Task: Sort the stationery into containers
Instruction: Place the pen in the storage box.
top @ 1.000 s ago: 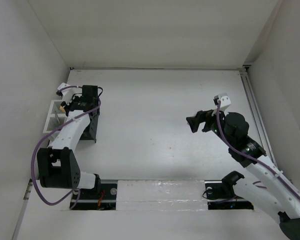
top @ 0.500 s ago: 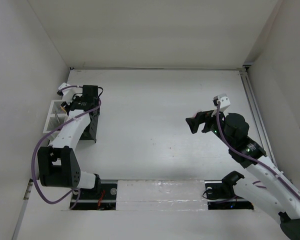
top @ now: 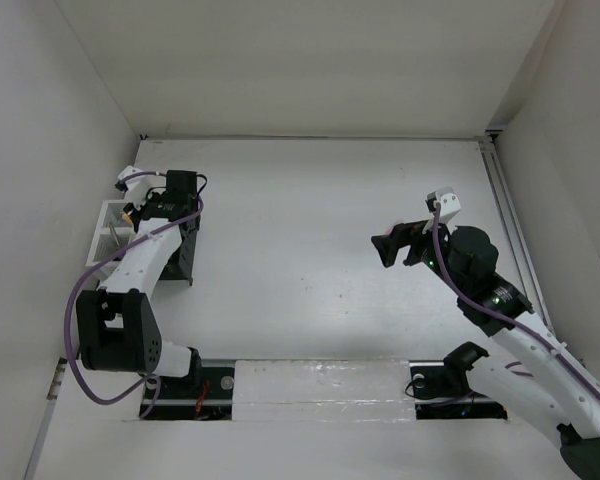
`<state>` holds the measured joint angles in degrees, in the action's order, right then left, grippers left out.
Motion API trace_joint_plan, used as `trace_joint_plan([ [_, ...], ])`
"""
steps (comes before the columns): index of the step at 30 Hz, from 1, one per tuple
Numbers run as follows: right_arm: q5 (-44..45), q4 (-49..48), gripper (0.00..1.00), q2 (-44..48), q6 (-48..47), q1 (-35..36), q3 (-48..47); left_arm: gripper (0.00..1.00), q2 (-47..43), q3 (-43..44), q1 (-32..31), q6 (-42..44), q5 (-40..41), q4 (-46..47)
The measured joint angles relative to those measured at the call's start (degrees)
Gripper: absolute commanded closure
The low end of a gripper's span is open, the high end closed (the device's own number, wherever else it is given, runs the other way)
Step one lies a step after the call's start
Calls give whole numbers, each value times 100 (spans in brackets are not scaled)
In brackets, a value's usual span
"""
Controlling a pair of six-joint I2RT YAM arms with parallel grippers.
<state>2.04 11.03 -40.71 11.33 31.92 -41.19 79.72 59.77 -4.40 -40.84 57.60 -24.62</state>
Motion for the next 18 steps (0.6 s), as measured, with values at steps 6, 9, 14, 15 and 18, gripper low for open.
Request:
trace_joint_plan([
  [6,2,0,0,0,0,0,2,67,9,0,0,35,-24,7],
  [9,0,0,0,0,0,0,2,64,4,0,0,76,-42,59],
  [14,0,0,0,0,0,0,2,62,4,0,0,98,-42,105],
  [15,0,0,0,0,0,0,2,61,4,0,0,101,-44,105],
  [18,-2,0,0,0,0,0,2,61,-4,0,0,103,-59,105],
])
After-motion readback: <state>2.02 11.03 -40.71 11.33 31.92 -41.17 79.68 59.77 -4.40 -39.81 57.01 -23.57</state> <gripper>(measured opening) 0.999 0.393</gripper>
